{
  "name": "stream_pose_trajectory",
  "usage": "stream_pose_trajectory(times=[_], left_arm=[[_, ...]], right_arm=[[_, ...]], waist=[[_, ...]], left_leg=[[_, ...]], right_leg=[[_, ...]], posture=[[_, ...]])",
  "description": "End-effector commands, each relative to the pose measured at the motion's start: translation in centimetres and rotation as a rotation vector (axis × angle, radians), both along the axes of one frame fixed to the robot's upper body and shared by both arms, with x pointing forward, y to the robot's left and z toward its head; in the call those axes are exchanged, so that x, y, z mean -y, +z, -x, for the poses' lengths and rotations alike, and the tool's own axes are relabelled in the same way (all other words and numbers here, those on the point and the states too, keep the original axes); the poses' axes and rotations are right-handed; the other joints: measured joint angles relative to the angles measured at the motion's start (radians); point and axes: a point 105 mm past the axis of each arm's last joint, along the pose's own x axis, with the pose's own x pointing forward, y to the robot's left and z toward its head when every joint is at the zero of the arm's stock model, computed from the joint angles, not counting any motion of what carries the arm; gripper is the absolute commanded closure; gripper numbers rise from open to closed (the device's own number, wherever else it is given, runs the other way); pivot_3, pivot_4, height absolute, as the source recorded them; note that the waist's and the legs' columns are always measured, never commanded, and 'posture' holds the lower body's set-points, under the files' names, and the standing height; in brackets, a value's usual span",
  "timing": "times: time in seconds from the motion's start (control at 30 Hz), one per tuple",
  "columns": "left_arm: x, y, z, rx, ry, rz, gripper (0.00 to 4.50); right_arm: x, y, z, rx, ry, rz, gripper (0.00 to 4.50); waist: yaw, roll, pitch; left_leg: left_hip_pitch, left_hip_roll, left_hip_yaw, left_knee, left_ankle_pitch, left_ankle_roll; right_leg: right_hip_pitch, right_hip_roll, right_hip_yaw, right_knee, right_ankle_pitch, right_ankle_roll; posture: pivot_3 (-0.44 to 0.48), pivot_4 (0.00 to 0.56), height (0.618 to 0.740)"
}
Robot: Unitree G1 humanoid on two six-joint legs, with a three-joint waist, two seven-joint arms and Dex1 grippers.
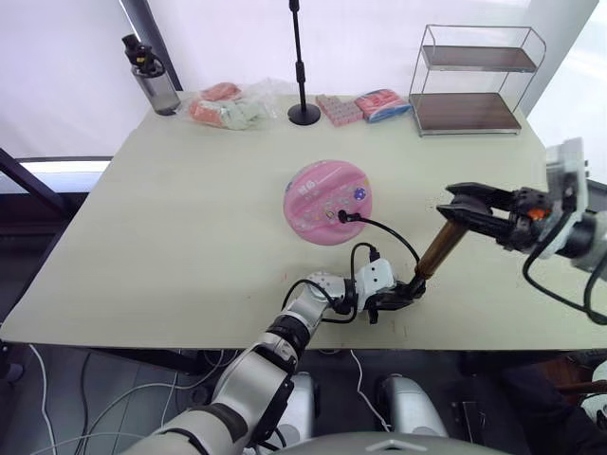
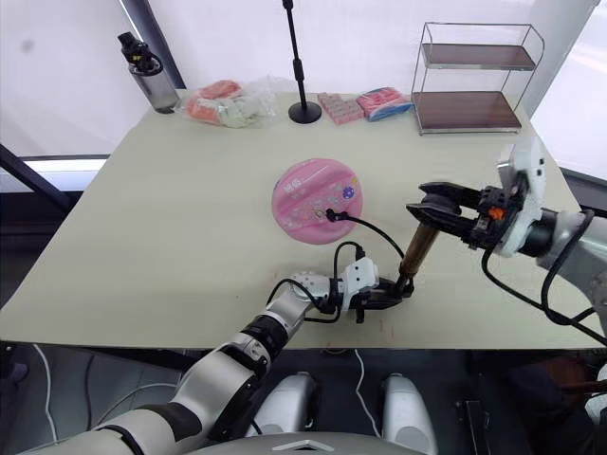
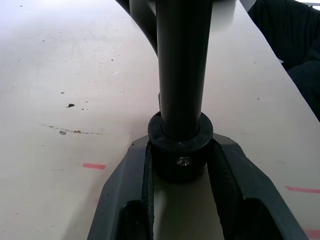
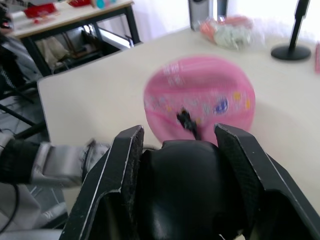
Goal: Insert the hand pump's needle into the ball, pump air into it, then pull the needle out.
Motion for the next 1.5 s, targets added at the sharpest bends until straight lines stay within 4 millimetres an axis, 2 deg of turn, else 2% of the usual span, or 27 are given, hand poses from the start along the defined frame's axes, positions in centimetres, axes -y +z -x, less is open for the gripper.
stream_pose_trajectory(times=[0.03, 0.27, 0.43, 0.5, 0.67, 0.9, 1.2, 1.27, 1.43, 1.5], left_arm=[[-1.8, -3.6, 1.5, -0.11, 0.008, -0.111, 3.43], [-1.8, -3.6, 1.6, -0.11, 0.007, -0.111, 3.43], [-1.8, -3.6, 1.6, -0.109, 0.006, -0.111, 3.43], [-1.8, -3.6, 1.6, -0.108, 0.006, -0.111, 3.43], [-1.8, -3.6, 1.6, -0.107, 0.005, -0.111, 3.43], [-1.8, -3.5, 1.5, -0.105, 0.005, -0.112, 3.43], [-1.9, -3.4, 1.3, -0.099, 0.009, -0.115, 3.43], [-1.9, -3.4, 1.3, -0.1, 0.009, -0.115, 3.43], [-2.0, -3.5, 1.4, -0.101, 0.008, -0.116, 3.43], [-2.0, -3.5, 1.4, -0.102, 0.008, -0.114, 3.43]], right_arm=[[1.3, 5.6, 0.7, 0.167, -0.036, -0.035, 2.67], [1.6, 8.7, 1.4, 0.214, -0.027, -0.05, 2.67], [1.5, 7.9, 1.2, 0.158, -0.024, -0.066, 2.67], [1.4, 6.7, 1.0, 0.122, -0.034, -0.031, 2.67], [0.7, 1.1, 0.2, -0.013, -0.049, 0.021, 2.67], [-0.6, -5.8, -0.1, -0.079, -0.032, 0.096, 2.67], [-1.9, -12.4, -0.1, -0.128, -0.041, 0.156, 2.67], [-1.9, -12.4, 0.0, -0.117, -0.041, 0.156, 2.67], [-1.6, -9.2, -0.3, -0.035, -0.042, 0.099, 2.67], [-1.3, -7.2, -0.3, 0.005, -0.035, 0.084, 2.67]], waist=[[0.0, 0.0, 0.001], [0.0, 0.001, 0.002], [0.0, 0.002, 0.003], [0.0, 0.002, 0.003], [-0.001, 0.0, 0.001], [-0.003, -0.002, -0.002], [-0.003, -0.004, -0.005], [-0.004, -0.003, -0.006], [-0.003, -0.004, -0.006], [-0.003, -0.003, -0.005]], left_leg=[[0.0, 0.0, 0.0, 0.0, 0.0, 0.0], [0.0, 0.0, 0.0, 0.0, 0.0, 0.0], [-0.002, 0.0, 0.001, 0.0, 0.0, 0.0], [-0.002, 0.0, 0.001, 0.0, 0.0, 0.0], [-0.001, 0.0, 0.001, 0.0, 0.0, 0.0], [0.002, 0.001, 0.0, 0.0, 0.0, 0.0], [0.003, 0.002, 0.0, 0.0, 0.0, 0.0], [0.004, 0.002, 0.0, 0.0, 0.0, 0.0], [0.004, 0.002, 0.0, 0.0, 0.0, 0.0], [0.004, 0.002, 0.0, 0.0, 0.0, 0.0]], right_leg=[[0.0, 0.0, 0.0, 0.0, 0.0, 0.0], [0.0, 0.0, 0.0, 0.0, 0.0, 0.0], [-0.001, -0.001, 0.0, 0.0, 0.0, 0.0], [-0.001, -0.001, 0.0, 0.0, 0.0, 0.0], [-0.001, -0.001, 0.0, 0.0, 0.0, 0.0], [0.0, 0.001, 0.0, 0.0, 0.0, 0.0], [0.001, 0.002, 0.0, 0.0, 0.0, 0.0], [0.001, 0.002, 0.0, 0.0, 0.0, 0.0], [0.001, 0.002, 0.0, 0.0, 0.0, 0.0], [0.001, 0.002, 0.0, 0.0, 0.0, 0.0]], posture=[[0.0, 0.15, 0.731], [0.0, 0.15, 0.731], [0.0, 0.15, 0.731], [0.0, 0.15, 0.731], [0.0, 0.15, 0.731], [0.0, 0.15, 0.731], [0.0, 0.15, 0.731], [0.0, 0.15, 0.731], [0.0, 0.15, 0.731], [0.0, 0.15, 0.731]])
